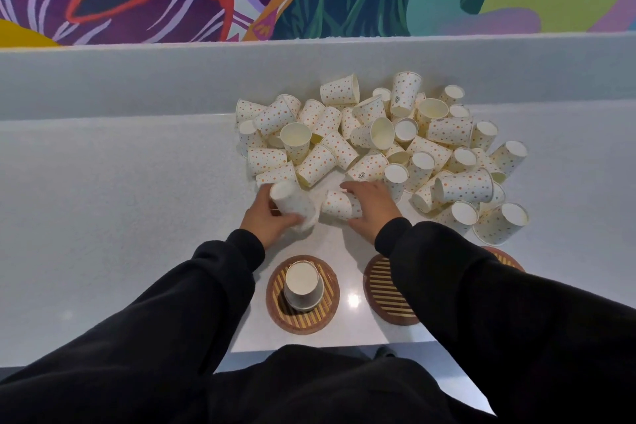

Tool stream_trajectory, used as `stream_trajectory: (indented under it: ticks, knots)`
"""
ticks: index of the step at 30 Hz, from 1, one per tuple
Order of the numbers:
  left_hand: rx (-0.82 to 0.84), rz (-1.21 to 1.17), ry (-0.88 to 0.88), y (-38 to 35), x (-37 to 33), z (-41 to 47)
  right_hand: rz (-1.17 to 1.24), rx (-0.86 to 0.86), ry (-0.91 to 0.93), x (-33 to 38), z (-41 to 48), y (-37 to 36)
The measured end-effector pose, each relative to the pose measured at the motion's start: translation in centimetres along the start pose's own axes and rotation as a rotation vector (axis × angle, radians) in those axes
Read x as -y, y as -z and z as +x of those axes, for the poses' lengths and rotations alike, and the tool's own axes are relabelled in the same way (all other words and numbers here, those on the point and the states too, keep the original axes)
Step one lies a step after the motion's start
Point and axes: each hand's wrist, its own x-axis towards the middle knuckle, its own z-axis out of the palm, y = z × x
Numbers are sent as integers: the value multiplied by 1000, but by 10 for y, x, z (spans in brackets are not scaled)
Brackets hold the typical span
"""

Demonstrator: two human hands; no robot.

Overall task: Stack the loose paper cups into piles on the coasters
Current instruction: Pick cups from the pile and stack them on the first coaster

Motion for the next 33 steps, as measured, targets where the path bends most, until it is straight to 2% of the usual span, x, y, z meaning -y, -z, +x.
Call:
stream_trajectory:
  ticks: [2,4,11,18,22,26,33]
  knots:
    - [-59,-310,75,6,-7,3,104,11,-42,1,-2,3]
    - [-53,-520,131,8,-14,5,208,29,-44,4,-4,5]
    - [64,-663,171,-2,-29,-2,575,-82,-79,26,-14,4]
    - [259,-745,256,-10,-34,-13,917,-161,-130,38,-16,8]
    - [290,-784,199,-8,-45,-17,1043,-180,-135,47,-19,10]
    - [293,-694,123,-3,-54,-21,1020,-133,-80,59,-21,7]
    - [264,-561,94,4,-63,-37,853,-70,-19,67,-20,13]
